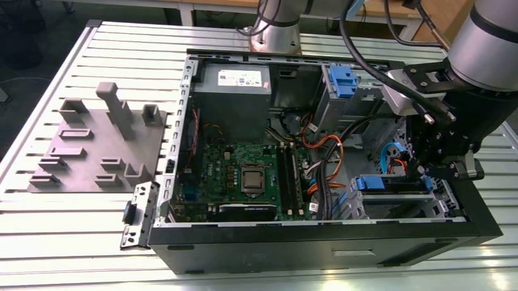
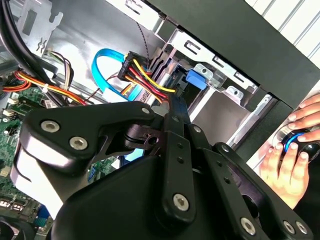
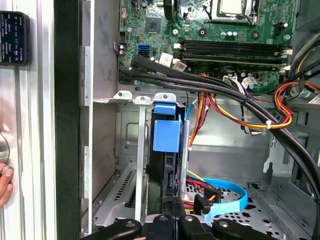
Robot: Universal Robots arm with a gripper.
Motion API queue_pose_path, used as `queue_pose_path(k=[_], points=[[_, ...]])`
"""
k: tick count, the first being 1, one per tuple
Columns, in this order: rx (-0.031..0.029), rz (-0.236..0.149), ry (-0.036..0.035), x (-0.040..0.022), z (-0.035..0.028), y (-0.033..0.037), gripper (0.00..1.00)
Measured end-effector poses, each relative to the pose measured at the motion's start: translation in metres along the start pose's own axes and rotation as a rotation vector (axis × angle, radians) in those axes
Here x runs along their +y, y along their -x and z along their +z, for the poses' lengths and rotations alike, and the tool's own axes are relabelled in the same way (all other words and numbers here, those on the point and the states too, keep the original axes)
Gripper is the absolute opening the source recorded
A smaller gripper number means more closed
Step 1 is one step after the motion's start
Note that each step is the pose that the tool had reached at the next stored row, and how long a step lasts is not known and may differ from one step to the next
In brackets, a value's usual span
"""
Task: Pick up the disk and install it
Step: 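Insert the second disk wire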
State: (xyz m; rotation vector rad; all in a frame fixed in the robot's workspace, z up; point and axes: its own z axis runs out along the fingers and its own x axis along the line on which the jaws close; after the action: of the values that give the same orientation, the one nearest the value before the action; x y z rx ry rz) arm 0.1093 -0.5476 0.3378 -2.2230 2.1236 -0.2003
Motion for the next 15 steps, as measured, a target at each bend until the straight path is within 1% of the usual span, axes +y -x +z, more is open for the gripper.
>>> queue_pose_path(k=[2,3,5,7,8,9,11,15], points=[[-0.0063,0.001,0.0064,-0.0003,-0.0013,-0.0001,0.11],[-0.0083,0.001,0.0091,-0.0003,-0.0016,-0.0001,0.11],[-0.0108,0.001,0.0150,-0.0002,-0.0020,-0.0001,0.11],[-0.0141,0.001,0.0184,0.0005,-0.0026,-0.0001,0.11],[-0.0147,0.001,0.0200,0.0008,-0.0034,-0.0001,0.11],[-0.0155,0.001,0.0211,0.0011,-0.0046,-0.0001,0.11],[-0.0175,0.001,0.0213,0.0014,-0.0093,-0.0003,0.11],[-0.0180,0.001,0.0214,0.0005,-0.0180,0.0000,0.11]])
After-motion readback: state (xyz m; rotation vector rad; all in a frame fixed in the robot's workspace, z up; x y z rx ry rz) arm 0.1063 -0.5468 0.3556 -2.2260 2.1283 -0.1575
